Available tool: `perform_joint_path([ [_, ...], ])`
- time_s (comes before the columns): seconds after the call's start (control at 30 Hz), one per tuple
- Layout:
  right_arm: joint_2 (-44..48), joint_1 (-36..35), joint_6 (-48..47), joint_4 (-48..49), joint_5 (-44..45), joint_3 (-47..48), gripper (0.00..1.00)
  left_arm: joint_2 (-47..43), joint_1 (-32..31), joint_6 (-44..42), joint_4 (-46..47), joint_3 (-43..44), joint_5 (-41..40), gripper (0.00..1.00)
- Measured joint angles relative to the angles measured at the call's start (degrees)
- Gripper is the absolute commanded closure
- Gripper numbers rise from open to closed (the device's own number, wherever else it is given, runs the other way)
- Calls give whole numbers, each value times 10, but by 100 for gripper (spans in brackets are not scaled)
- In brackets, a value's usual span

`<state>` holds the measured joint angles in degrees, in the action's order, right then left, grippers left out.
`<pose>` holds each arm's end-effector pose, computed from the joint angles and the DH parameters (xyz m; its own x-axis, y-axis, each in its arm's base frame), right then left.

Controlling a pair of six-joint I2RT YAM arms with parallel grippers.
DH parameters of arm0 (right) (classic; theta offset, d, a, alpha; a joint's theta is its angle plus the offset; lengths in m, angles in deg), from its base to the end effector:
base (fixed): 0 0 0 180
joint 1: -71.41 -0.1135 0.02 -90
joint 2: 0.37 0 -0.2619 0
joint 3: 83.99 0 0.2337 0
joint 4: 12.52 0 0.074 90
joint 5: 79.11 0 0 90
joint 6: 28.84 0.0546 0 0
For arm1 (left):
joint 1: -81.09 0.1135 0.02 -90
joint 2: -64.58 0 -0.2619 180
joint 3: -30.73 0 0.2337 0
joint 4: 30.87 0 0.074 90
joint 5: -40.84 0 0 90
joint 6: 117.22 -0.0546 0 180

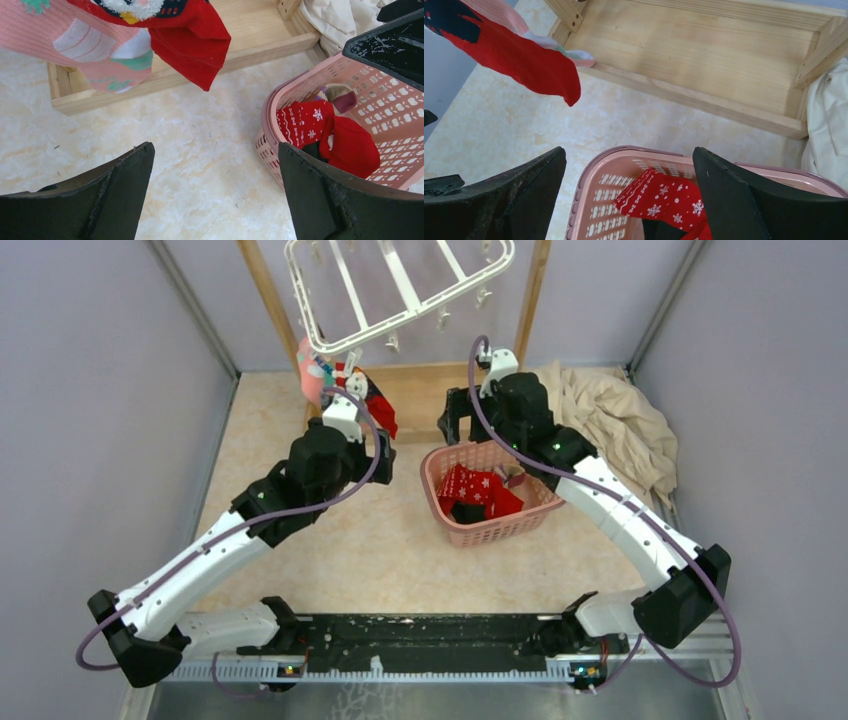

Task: Remove the socks clipped to the hanger
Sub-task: Remove the sock from the hanger.

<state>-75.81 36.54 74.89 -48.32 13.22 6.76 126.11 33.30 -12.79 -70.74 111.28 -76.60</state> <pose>0.2474 0.1697 0.3837 -0.4072 0.0053 -0.9133 -0.4564 0.8650 0.2085 0.1735 -0.1538 0.3763 -0.3233 0.0272 -0.9459 0.2968 0.9521 -0.0740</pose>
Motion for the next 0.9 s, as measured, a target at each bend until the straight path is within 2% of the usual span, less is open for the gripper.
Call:
perform_joint_path([
  [0.33, 31, 0, 61, 0, -34, -52, 2, 1, 6, 13, -16, 0, 37, 1],
  [0.6, 71, -7, 140, 7, -82, -162, 1, 4, 7, 58, -15, -8, 69, 1],
  [0.9, 87, -7, 166, -42, -37, -140, 1, 5, 7, 129, -7, -53, 101, 1],
])
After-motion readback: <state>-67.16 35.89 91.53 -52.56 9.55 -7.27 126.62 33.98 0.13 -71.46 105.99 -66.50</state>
